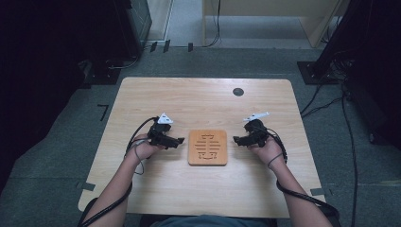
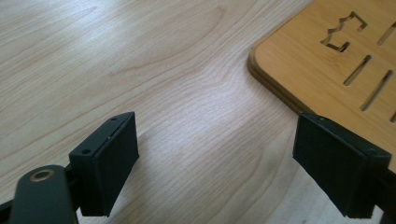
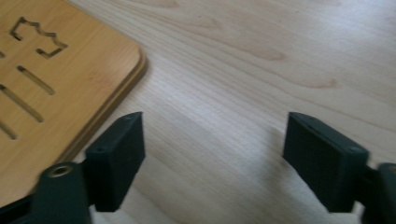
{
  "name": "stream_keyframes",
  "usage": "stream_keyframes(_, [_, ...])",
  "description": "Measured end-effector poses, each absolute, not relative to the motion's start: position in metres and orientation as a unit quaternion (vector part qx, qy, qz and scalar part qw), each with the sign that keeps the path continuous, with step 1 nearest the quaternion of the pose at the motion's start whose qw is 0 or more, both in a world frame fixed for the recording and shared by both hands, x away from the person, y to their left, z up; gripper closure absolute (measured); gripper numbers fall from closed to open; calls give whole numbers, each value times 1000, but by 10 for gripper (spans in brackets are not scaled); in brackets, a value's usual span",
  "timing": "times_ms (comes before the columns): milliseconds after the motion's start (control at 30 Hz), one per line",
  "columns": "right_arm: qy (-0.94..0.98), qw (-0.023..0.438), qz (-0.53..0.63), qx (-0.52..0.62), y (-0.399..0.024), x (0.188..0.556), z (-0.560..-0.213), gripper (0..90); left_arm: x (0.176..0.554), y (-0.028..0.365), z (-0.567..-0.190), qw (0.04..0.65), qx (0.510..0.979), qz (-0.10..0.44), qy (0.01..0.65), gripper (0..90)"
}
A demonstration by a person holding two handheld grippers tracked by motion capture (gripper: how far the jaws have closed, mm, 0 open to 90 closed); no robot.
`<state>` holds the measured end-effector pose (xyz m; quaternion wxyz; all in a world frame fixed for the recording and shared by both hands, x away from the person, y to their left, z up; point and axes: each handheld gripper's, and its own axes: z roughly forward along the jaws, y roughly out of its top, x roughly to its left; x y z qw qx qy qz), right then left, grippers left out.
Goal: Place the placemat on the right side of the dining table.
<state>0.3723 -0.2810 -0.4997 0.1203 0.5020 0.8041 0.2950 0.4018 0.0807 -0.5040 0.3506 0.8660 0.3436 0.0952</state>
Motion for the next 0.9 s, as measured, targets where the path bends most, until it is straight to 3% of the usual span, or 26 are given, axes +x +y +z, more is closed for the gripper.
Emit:
stream_keyframes(400, [796, 120, 296, 515, -268, 368, -498, 259, 398, 80, -500, 339, 871, 84, 345, 142])
stream_keyframes(533, [783, 93, 296, 539, -264, 368, -498, 287, 397, 82, -497, 346, 867, 84, 349, 236])
stream_keyframes(900, [799, 113, 299, 509, -254, 366, -496, 275, 395, 78, -496, 348, 870, 63, 344, 240])
